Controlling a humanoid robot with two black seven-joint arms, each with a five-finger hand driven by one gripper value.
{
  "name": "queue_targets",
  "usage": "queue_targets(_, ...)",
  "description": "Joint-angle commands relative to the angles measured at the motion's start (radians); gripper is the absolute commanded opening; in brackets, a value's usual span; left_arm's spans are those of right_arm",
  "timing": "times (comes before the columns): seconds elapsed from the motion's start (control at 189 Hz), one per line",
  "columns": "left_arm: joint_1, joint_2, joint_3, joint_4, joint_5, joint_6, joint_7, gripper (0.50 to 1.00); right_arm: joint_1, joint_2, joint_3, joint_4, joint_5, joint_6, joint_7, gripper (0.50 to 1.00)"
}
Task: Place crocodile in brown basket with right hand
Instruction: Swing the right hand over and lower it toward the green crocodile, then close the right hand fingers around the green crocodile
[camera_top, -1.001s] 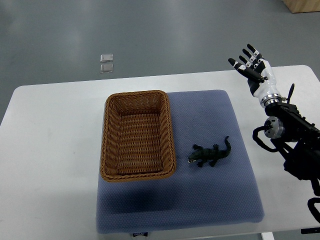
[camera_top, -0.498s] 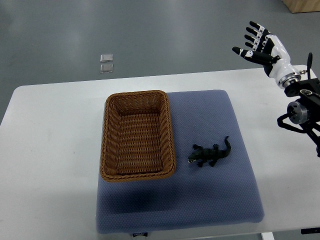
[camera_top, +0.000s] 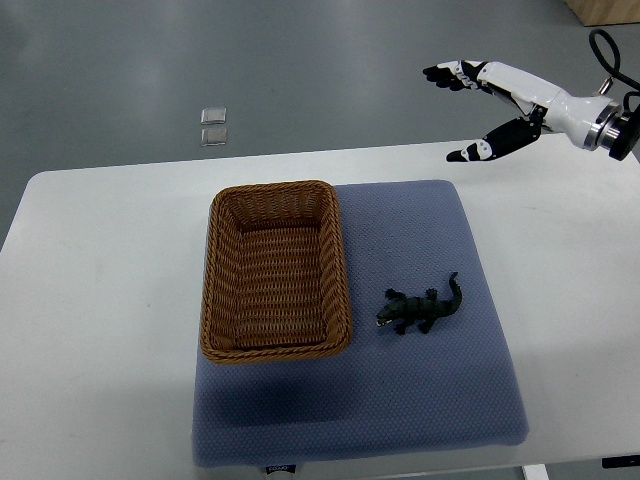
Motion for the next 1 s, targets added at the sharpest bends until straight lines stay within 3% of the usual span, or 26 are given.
queue_targets(0.0,0.000,0.000,0.000,0.000,0.000,0.000,0.000,1.000,0.018,-0.038,-0.002,0.085,-0.140,0.098,0.000,0.921)
queue_targets(0.159,0.000,0.000,0.000,0.000,0.000,0.000,0.000,1.000,0.032,-0.043,-0.002,0.157,-0.275,0.244,-0.002,0.921)
queue_targets(0.371,0.000,0.000,0.000,0.000,0.000,0.000,0.000,1.000,0.035,0.009,-0.033,0.185,-0.380,0.264,-0.025,0.919)
queue_targets(0.471,0.000,0.000,0.000,0.000,0.000,0.000,0.000,1.000,0.027,0.023,-0.102,0.186,-0.421,0.239,-0.032,0.917)
queue_targets(0.593,0.000,0.000,0.000,-0.001,0.000,0.000,0.000,1.000,0.004,0.038,-0.154,0.185,-0.444,0.156,-0.045,0.913)
queue_targets(0.895,0.000,0.000,0.000,-0.001,0.000,0.000,0.000,1.000,-0.089,0.038,-0.166,0.183,-0.487,0.055,-0.048,0.901)
queue_targets(0.995,0.000,0.000,0.000,0.000,0.000,0.000,0.000,1.000,-0.134,0.041,-0.166,0.174,-0.493,0.017,-0.075,0.901)
